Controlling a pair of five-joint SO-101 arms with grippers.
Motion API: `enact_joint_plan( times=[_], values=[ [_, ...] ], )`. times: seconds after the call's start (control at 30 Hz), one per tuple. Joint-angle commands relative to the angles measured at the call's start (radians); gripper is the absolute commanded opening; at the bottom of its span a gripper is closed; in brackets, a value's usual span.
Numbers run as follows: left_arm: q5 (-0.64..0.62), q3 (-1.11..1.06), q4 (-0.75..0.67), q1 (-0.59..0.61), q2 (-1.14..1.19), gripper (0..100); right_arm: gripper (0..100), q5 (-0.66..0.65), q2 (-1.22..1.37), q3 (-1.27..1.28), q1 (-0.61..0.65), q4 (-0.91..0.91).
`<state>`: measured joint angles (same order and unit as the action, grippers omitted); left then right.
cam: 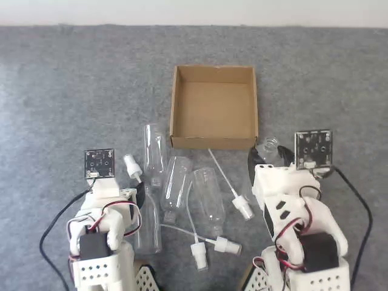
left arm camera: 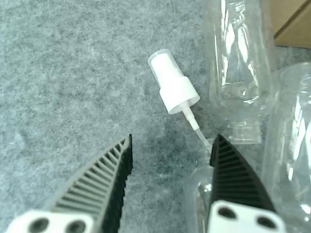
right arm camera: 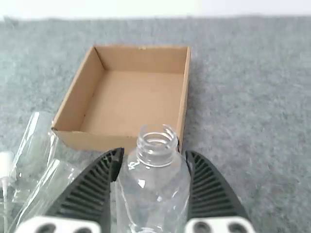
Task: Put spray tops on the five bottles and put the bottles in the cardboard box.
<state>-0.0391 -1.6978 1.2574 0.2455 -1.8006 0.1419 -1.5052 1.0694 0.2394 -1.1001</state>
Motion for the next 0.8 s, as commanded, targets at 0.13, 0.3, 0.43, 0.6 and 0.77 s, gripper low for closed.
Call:
enact_joint_plan(
  times=[0.13, 0.3, 0.43, 0.6, 0.77],
  values=[
    [0.0, 0.013, 0.005, -0.002, -0.023, 25, 0.7, 0.011, -0.104, 0.135, 0.012, 0.168],
    [0.003, 0.013, 0.005, 0.006, -0.023, 25, 0.7, 0.011, -0.18, 0.186, 0.012, 0.185],
    [0.008, 0.025, -0.003, -0.002, -0.025, 25, 0.7, 0.011, -0.255, 0.238, 0.012, 0.188],
    [0.008, 0.148, 0.003, 0.009, -0.025, 25, 0.7, 0.011, -0.314, 0.281, 0.012, 0.2],
    [0.008, 0.243, -0.034, 0.008, -0.025, 25, 0.7, 0.012, -0.311, 0.282, 0.002, 0.199]
  ],
)
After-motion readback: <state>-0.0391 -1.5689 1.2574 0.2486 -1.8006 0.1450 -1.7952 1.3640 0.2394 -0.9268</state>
